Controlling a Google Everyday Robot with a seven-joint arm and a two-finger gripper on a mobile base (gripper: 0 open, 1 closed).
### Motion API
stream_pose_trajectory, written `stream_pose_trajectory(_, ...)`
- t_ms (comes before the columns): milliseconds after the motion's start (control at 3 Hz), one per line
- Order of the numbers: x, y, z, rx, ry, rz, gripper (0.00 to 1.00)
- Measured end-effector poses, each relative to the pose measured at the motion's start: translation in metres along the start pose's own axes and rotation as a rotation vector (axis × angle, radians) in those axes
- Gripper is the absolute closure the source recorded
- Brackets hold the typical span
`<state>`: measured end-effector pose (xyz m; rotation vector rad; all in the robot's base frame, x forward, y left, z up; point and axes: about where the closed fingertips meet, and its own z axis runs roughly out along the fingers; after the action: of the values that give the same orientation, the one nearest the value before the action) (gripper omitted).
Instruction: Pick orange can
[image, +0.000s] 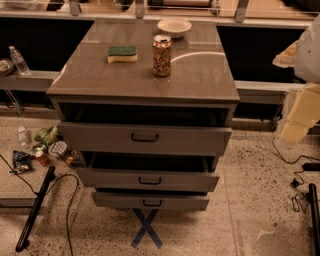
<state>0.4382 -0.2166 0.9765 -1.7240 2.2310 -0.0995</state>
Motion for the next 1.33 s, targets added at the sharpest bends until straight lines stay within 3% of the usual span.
stream_pose_trajectory(333,0.0,0.0,0.0,0.0,0.0,0.0,0.0)
stream_pose_trajectory(667,-0.022,-0.018,0.003,0.015,-0.114,-0.012,0.0)
stream_pose_trajectory(1000,-0.07,-0.058,0.02,0.04,-0.374,0.038,0.0)
stream_pose_trajectory(1333,-0.117,-0.085,0.033,0.038,-0.637,0.127,0.0)
